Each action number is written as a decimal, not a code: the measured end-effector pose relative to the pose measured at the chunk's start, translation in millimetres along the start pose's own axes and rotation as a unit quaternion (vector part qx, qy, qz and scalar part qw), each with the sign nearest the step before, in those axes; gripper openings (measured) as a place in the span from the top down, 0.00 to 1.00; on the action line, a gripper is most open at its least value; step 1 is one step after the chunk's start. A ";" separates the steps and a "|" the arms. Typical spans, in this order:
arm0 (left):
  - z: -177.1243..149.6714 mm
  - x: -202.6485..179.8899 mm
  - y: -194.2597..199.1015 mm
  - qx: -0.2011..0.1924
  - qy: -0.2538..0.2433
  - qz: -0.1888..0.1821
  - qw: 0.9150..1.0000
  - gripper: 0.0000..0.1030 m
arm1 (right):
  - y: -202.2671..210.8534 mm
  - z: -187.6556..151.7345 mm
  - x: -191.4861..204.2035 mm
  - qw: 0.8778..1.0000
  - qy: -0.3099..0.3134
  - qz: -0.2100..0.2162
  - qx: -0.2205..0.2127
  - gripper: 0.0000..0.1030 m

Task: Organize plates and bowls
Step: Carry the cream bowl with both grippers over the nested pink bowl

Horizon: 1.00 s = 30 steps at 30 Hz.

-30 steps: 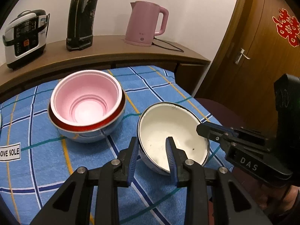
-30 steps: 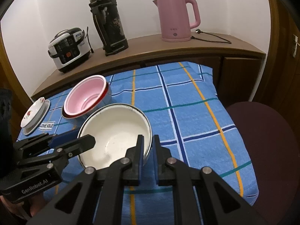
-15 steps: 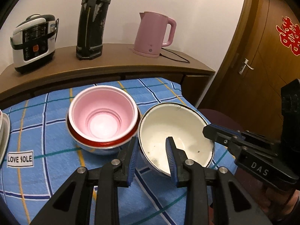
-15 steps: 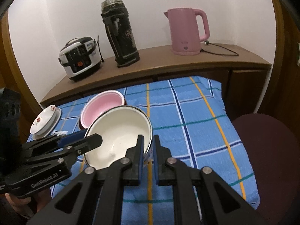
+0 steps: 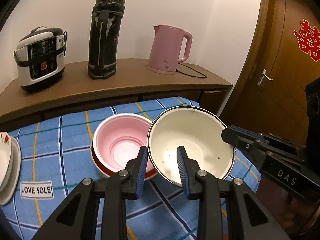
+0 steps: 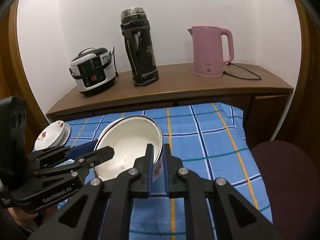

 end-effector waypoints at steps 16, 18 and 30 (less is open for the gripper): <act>20.9 26.9 -11.4 -0.024 -0.023 -0.009 0.999 0.69 | -21.0 28.4 18.4 0.999 0.025 -0.023 -0.013 0.90; 21.5 29.8 -14.1 -0.023 -0.020 -0.012 0.999 0.69 | -23.7 31.1 19.4 0.999 0.026 -0.023 -0.013 0.90; 22.5 46.1 -22.8 -0.020 0.007 -0.021 1.000 0.69 | -39.8 38.8 25.8 0.999 0.033 -0.020 -0.008 0.90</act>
Point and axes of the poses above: each gripper's, at about its wrist camera, not at the fingertips, and y roughly against the way its jaws point, x to its left, z to its top, the point moved 1 cm from there along -y, roughly the way its jaws point, and after that the axes turned 14 degrees about z, right-handed, at the moved point
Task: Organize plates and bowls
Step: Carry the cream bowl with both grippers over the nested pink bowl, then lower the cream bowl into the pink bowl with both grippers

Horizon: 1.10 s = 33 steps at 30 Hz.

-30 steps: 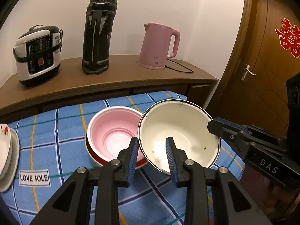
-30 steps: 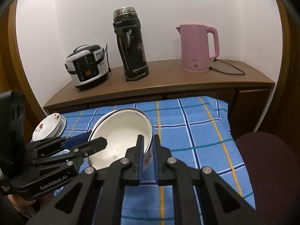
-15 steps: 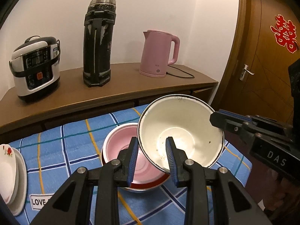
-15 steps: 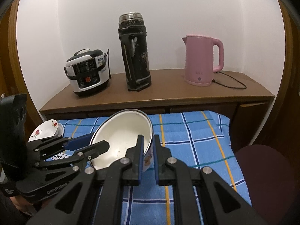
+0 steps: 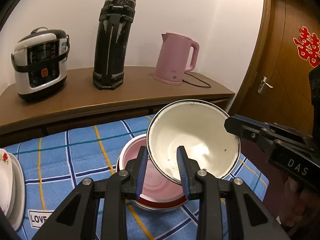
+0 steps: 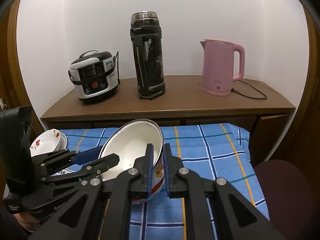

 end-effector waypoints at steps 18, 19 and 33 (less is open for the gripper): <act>1.1 24.0 -17.5 -0.012 0.012 0.029 0.999 0.69 | -32.3 -6.6 1.7 0.999 -0.018 0.017 0.020 0.90; 0.6 24.0 -18.0 -0.012 0.012 0.030 0.999 0.69 | -33.3 -7.4 1.2 0.999 -0.019 0.016 0.022 0.90; -3.1 22.6 -23.8 0.007 0.005 0.032 0.999 0.69 | -38.7 -13.0 -0.6 0.999 -0.026 0.011 0.042 0.90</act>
Point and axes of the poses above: each gripper's, at about its wrist camera, not at the fingertips, and y roughly against the way its jaws point, x to its left, z to its top, the point moved 1 cm from there along -y, roughly the way its jaws point, and after that the axes turned 14 degrees about z, right-handed, at the moved point
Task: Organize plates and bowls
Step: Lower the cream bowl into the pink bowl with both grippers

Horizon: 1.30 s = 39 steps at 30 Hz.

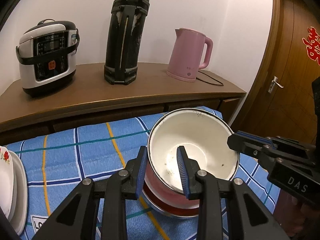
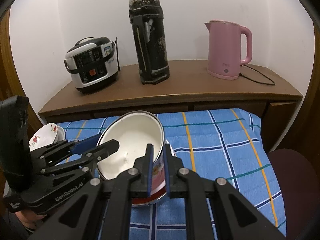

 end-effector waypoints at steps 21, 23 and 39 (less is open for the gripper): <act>-4.0 -1.6 -9.9 0.022 -0.012 0.008 1.000 0.69 | -11.6 -10.1 -4.5 0.999 -0.011 0.007 0.033 0.89; -4.5 -1.7 -10.9 0.024 -0.013 0.009 1.000 0.69 | -12.1 -10.2 -4.5 0.999 -0.011 0.006 0.034 0.89; -6.8 -5.3 -13.7 0.028 -0.025 0.007 0.999 0.69 | -18.8 -13.9 -11.9 0.999 -0.020 0.004 0.045 0.89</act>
Point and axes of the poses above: each gripper's, at about its wrist camera, not at the fingertips, and y roughly against the way its jaws point, x to its left, z to its top, the point moved 1 cm from there along -y, roughly the way its jaws point, and after that the axes turned 14 degrees about z, right-handed, at the moved point
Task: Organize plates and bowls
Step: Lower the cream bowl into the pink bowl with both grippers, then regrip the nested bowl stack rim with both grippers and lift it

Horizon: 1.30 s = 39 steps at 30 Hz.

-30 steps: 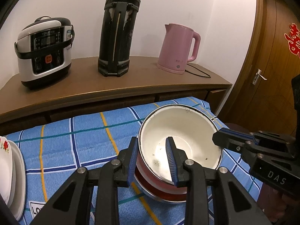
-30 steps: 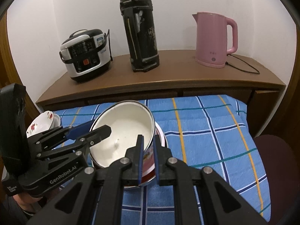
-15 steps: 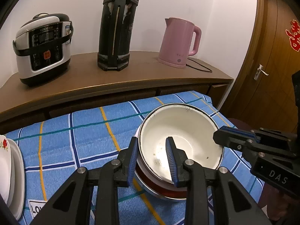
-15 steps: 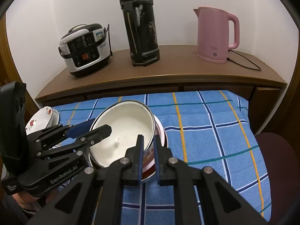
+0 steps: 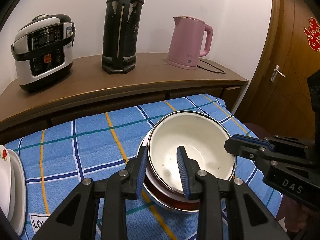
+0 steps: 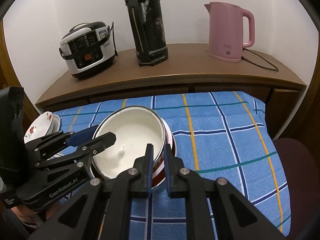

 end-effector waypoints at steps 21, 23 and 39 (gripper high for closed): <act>-2.8 -4.0 0.2 0.000 -0.011 -0.007 1.000 0.69 | -2.8 -0.9 -7.9 1.000 -0.001 -0.005 0.007 0.89; -2.9 -3.9 0.2 -0.001 -0.011 -0.008 1.000 0.69 | -2.5 -1.1 -8.1 1.000 0.001 -0.006 0.008 0.89; -2.8 -3.7 1.4 -0.003 -0.013 -0.010 1.000 0.69 | -4.4 -3.5 -5.2 0.999 0.020 -0.023 0.008 0.89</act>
Point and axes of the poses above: each gripper's, at about its wrist camera, not at the fingertips, and y roughly against the way its jaws point, x to its left, z to its top, the point moved 1 cm from there along -y, roughly the way its jaws point, and after that the axes turned 14 degrees about z, right-handed, at the moved point
